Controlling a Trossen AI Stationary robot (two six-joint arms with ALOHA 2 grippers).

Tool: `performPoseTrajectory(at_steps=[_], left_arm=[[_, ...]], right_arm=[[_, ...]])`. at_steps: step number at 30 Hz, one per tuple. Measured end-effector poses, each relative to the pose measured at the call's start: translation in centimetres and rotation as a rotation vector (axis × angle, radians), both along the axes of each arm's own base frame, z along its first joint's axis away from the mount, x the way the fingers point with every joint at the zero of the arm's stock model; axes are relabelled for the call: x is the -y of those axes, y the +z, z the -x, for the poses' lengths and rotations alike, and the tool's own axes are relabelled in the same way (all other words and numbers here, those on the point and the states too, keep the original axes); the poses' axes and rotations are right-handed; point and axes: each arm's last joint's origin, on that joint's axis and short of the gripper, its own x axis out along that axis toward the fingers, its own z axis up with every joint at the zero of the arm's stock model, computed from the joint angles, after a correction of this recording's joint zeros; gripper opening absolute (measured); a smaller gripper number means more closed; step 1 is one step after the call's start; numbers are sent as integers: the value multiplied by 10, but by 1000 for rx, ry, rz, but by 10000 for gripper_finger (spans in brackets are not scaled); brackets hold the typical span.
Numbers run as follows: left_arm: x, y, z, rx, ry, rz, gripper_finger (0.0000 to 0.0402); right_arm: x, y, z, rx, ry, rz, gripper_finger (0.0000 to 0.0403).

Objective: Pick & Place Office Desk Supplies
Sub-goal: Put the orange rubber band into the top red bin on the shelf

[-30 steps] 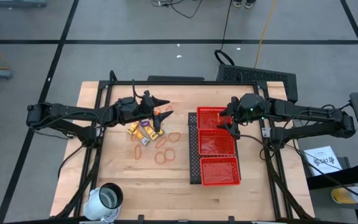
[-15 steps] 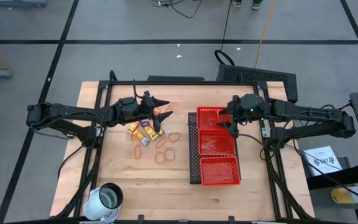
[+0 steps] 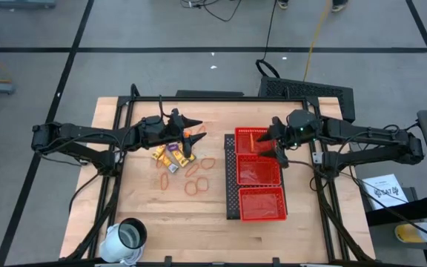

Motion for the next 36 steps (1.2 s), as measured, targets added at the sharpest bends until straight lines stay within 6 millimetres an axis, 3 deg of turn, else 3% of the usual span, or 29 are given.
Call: performPoseTrajectory(at_steps=[9, 18, 27, 36], left_arm=[[0, -15, 4, -150, 39, 35, 250], [0, -47, 26, -488, 208, 242, 250], [3, -71, 60, -767, 507, 464, 250], [6, -93, 78, -841, 638, 569, 250]], right_arm=[[0, 3, 4, 18, -11, 29, 254], [-3, 26, 43, 185, -138, 150, 254], [-3, 5, 54, 297, -202, 193, 254], [-2, -18, 48, 338, -192, 236, 254]])
